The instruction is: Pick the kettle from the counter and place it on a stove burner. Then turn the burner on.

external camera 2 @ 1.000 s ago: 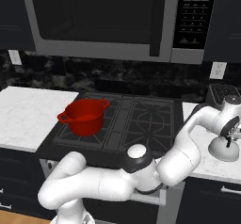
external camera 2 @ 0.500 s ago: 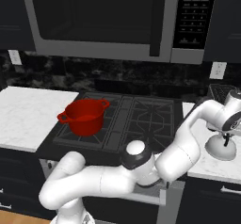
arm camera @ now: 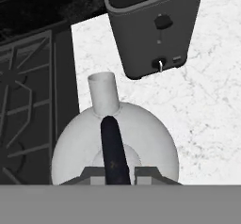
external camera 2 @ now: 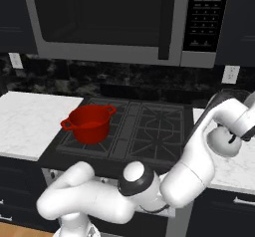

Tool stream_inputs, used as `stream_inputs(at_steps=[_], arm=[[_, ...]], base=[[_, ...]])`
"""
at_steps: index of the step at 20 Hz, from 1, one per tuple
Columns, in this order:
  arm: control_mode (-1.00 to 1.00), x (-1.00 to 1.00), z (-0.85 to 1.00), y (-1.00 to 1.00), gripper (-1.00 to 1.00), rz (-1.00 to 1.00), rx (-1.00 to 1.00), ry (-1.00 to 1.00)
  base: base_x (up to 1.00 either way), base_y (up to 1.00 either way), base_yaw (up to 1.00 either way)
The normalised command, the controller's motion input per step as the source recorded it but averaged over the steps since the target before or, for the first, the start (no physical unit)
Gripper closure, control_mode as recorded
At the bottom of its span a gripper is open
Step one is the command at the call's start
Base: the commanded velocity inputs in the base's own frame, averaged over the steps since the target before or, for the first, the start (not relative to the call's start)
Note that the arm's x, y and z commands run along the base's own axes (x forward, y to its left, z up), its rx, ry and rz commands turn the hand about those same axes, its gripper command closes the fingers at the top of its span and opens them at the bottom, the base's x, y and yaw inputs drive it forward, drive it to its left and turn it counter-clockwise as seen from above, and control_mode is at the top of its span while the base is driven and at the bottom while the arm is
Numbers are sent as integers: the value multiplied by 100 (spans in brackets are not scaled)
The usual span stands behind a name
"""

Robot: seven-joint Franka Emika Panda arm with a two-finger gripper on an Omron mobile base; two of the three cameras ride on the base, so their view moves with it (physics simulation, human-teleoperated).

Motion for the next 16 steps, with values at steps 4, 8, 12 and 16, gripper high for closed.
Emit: stream_inputs(at_steps=[4,8,12,16], arm=[[-100,-52,0,100,100,-6,1,-37],[-100,-23,0,100,100,-9,0,-31],[-100,0,1,100,100,-12,0,-22],[-100,12,0,100,100,-11,-18,-4]], base=[[0,0,0],[0,0,0],[0,0,0],[0,0,0]])
